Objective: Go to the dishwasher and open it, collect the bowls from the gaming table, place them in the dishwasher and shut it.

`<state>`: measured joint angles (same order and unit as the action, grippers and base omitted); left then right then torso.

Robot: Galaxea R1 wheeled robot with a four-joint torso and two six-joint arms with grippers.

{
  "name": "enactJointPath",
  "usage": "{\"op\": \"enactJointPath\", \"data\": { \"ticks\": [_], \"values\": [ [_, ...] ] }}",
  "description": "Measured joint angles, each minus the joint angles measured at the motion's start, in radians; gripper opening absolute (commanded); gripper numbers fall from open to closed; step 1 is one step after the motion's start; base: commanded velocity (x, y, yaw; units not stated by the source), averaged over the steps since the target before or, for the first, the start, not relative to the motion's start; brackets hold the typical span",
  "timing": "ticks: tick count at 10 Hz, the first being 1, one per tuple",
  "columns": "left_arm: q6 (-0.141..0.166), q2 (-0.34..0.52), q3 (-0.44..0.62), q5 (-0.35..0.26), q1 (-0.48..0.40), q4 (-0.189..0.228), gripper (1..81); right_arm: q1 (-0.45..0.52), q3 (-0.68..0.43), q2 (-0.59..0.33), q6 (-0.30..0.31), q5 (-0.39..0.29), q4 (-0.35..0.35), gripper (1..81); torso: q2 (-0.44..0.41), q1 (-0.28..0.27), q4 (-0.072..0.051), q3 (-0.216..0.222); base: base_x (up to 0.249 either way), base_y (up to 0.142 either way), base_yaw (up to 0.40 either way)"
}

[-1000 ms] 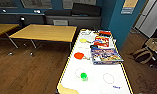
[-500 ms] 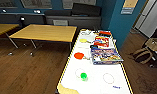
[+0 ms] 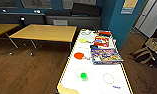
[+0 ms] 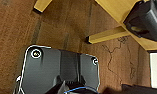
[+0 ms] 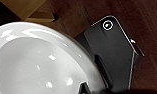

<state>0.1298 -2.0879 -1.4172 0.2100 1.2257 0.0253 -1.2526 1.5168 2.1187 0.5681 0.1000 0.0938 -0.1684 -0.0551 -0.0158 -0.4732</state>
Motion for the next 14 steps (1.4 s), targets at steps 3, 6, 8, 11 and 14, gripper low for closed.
{"op": "enactJointPath", "data": {
  "ticks": [3,6,8,11,14],
  "values": [
    [0.08,0.091,0.121,-0.003,-0.123,-0.004,81.1,-0.041,0.131,0.167,-0.003,0.021,0.056,1.0,0.0,0.0,0.0,0.0,0.0,0.0,0.0],
    [0.187,0.115,0.183,-0.087,-0.247,-0.011,81.1,-0.077,0.203,0.228,-0.004,0.023,0.09,1.0,0.0,0.0,0.0,0.0,0.0,0.0,0.0],
    [0.247,0.123,0.203,-0.165,-0.346,-0.012,81.1,-0.077,0.219,0.246,-0.005,0.028,0.092,1.0,0.0,0.0,0.0,0.0,0.0,0.0,0.0],
    [0.385,0.124,0.217,-0.3,-0.481,-0.013,81.1,-0.071,0.258,0.289,-0.006,0.027,0.094,1.0,0.0,0.0,0.0,0.0,0.0,0.0,0.0],
    [0.557,0.124,0.219,-0.433,-0.611,-0.011,81.1,-0.063,0.267,0.303,-0.006,0.025,0.094,1.0,0.0,0.0,0.0,0.0,0.0,0.0,0.0]
  ]
}}
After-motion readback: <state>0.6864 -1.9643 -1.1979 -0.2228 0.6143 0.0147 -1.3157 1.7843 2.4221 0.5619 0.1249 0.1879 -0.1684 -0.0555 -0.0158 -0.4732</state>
